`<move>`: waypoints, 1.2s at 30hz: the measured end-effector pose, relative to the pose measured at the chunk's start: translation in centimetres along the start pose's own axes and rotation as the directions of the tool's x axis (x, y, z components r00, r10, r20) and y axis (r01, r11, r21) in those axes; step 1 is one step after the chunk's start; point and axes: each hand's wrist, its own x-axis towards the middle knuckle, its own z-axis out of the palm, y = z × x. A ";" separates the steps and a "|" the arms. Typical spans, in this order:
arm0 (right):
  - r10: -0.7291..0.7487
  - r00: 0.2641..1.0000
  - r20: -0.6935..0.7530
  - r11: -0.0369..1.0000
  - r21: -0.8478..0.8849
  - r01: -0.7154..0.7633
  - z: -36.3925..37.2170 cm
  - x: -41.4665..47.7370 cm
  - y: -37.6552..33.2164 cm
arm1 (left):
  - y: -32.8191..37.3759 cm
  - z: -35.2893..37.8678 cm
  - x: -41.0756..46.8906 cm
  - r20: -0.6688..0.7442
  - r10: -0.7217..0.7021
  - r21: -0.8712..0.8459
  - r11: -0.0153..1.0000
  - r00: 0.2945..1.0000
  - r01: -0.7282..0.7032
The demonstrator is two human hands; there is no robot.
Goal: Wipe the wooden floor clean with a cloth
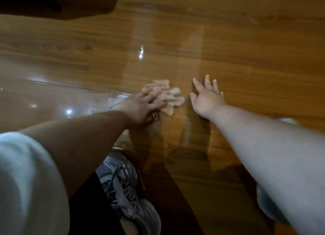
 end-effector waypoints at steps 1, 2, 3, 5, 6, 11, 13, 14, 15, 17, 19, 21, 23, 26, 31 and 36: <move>0.009 1.000 0.030 1.000 0.004 -0.009 0.2 -0.6 -0.2 | -0.8 -0.5 -0.6 -0.018 -0.088 -0.057 0.995 0.996 0.087; 0.023 0.998 0.053 1.000 0.015 -0.023 0.2 -0.9 -0.4 | -1.4 -0.9 -1.0 -0.045 -0.193 -0.131 0.974 0.980 0.185; 0.038 0.996 0.080 0.999 0.021 -0.040 0.0 -1.1 -0.7 | -1.8 -1.5 -1.2 -0.067 -0.303 -0.211 0.936 0.951 0.283; 0.036 0.989 0.143 0.999 0.021 -0.039 -0.7 -1.5 -1.8 | -2.4 -3.0 -1.6 -0.046 -0.505 -0.351 0.816 0.862 0.459; 0.016 0.987 0.162 0.999 0.040 -0.023 -1.2 -1.6 -2.4 | -2.8 -3.7 -1.7 -0.011 -0.556 -0.401 0.764 0.831 0.506; -0.084 0.990 0.114 0.979 0.195 0.060 -2.2 -3.0 -2.5 | -0.5 -5.0 -0.9 0.106 -0.593 -0.591 0.608 0.798 0.530; -0.144 0.987 0.076 0.946 0.305 0.114 -1.4 -3.9 -2.2 | 1.1 -4.2 -1.0 0.098 -0.616 -0.633 0.568 0.782 0.526; -0.179 0.983 0.052 0.933 0.325 0.153 -1.6 -4.1 -1.8 | 2.2 -4.2 -1.1 0.090 -0.620 -0.626 0.574 0.779 0.529; -0.200 0.978 0.057 0.928 0.331 0.170 -1.6 -4.2 -1.4 | 3.3 -3.8 -1.6 0.098 -0.605 -0.616 0.587 0.790 0.526; -0.210 0.974 0.087 0.939 0.297 0.176 -2.3 -4.4 -1.3 | 5.0 -3.3 -2.5 0.147 -0.491 -0.550 0.681 0.859 0.483; -0.227 0.966 0.126 0.939 0.291 0.183 -2.8 -4.7 -2.2 | 6.4 -2.2 -3.9 0.208 -0.436 -0.450 0.752 0.876 0.481; -0.247 0.953 0.174 0.954 0.214 0.208 -3.1 -5.3 -3.4 | 7.4 -1.3 -4.6 0.190 -0.462 -0.392 0.773 0.866 0.499; -0.243 0.951 0.191 0.963 0.165 0.213 -2.7 -5.8 -4.1 | 8.6 0.1 -4.6 0.103 -0.481 -0.375 0.792 0.871 0.482; -0.181 0.972 0.149 0.978 0.128 0.162 -0.1 -5.3 -4.9 | 8.8 3.1 -4.9 -0.039 -0.412 -0.365 0.854 0.910 0.371; -0.182 0.983 -0.007 0.983 0.008 0.182 5.1 -4.2 -6.5 | 0.1 7.5 -8.9 -0.193 -0.550 -0.456 0.783 0.812 0.422; -0.114 0.990 -0.085 0.993 -0.046 0.110 6.3 -3.3 -7.9 | -8.5 9.5 -12.9 0.172 -0.963 -0.614 0.061 0.209 0.787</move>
